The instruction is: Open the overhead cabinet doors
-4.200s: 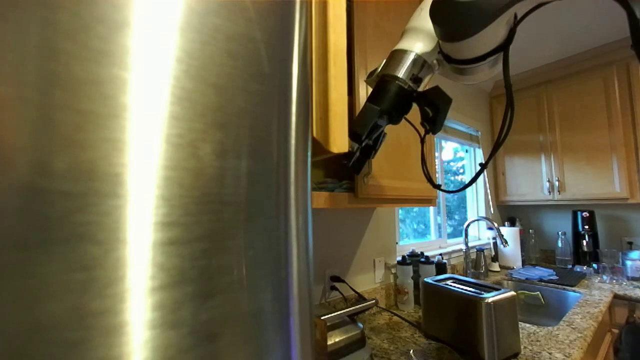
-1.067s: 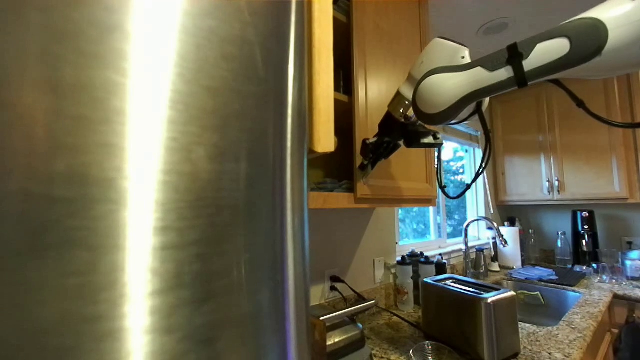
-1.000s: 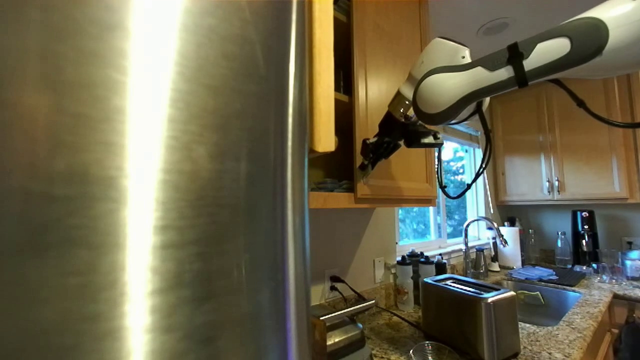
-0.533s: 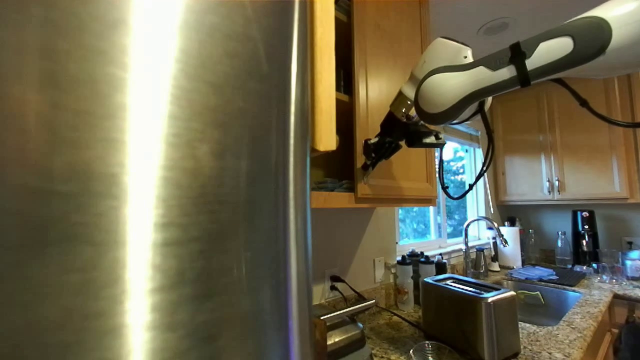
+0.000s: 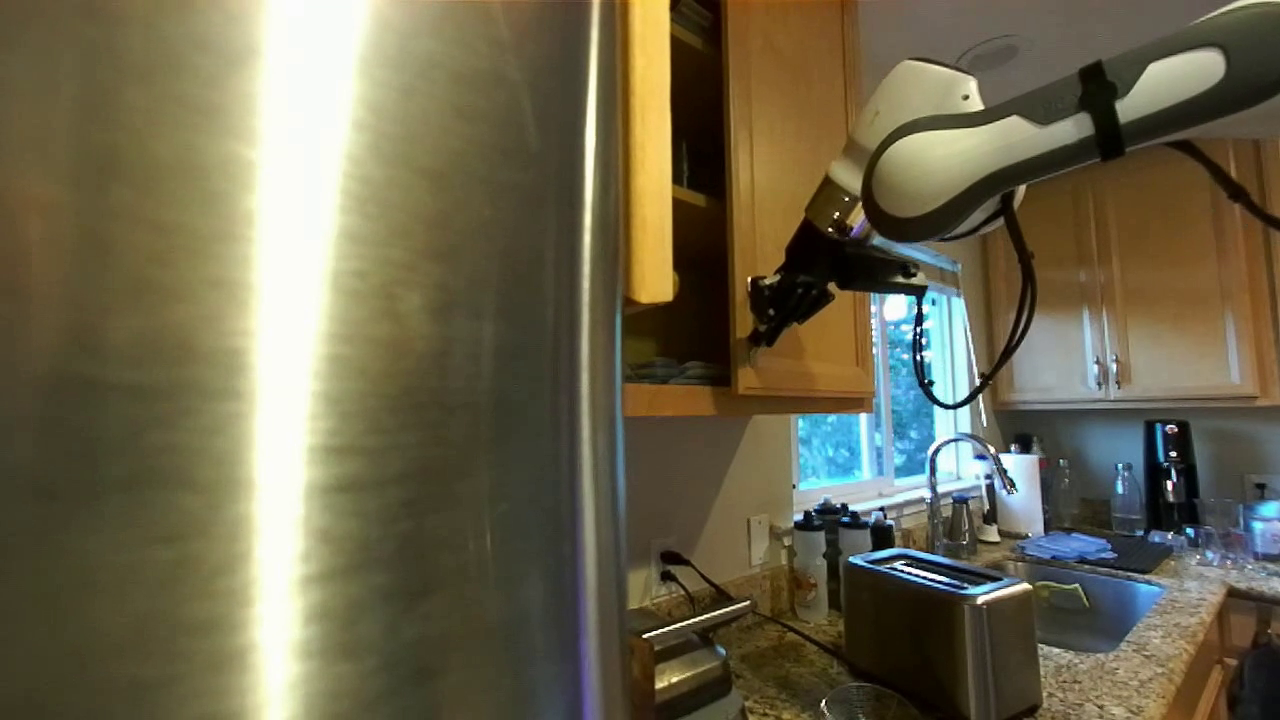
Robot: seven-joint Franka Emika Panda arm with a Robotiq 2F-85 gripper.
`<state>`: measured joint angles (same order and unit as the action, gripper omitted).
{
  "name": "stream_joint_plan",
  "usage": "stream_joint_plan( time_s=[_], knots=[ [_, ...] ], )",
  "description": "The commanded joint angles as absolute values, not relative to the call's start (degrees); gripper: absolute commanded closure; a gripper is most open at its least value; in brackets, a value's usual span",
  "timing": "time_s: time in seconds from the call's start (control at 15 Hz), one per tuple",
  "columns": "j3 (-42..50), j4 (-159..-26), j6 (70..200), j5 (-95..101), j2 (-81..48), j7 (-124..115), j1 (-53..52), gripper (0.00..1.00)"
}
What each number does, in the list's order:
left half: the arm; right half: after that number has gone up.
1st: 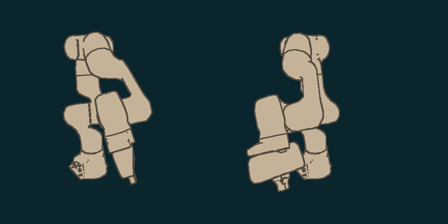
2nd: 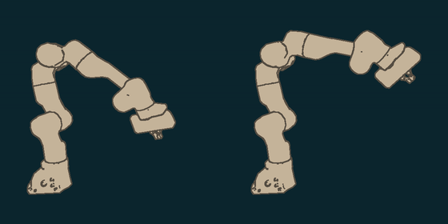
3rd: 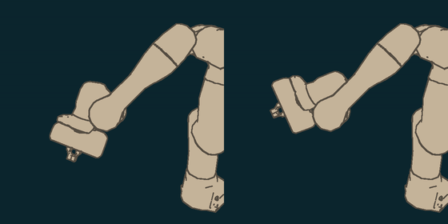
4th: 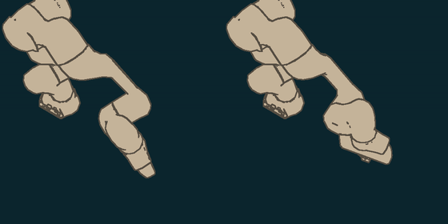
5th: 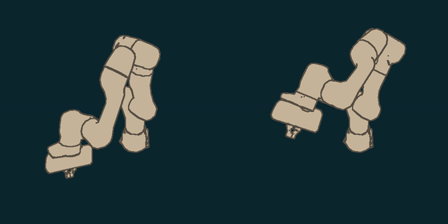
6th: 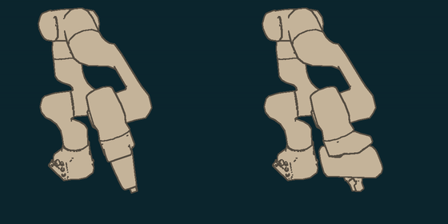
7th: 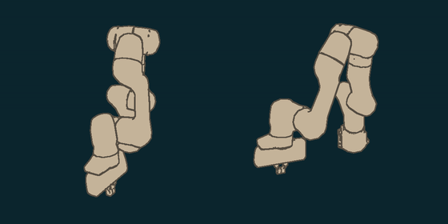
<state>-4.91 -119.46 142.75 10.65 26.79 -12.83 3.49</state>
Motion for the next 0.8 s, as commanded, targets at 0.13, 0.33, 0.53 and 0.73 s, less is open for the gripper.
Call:
stream_joint_plan(
  time_s=[0.13, 0.33, 0.53, 0.73],
  knots=[
    [-7.7, -130.1, 135.0, 12.1, 40.4, -23.6, 9.5, 0.90],
    [-8.4, -132.8, 131.5, 11.6, 45.8, -27.9, 11.9, 0.90],
    [-9.7, -134.3, 128.1, 11.8, 49.5, -32.0, 14.8, 0.57],
    [-11.1, -134.4, 124.6, 12.4, 51.8, -35.6, 18.1, 0.43]
  ],
)
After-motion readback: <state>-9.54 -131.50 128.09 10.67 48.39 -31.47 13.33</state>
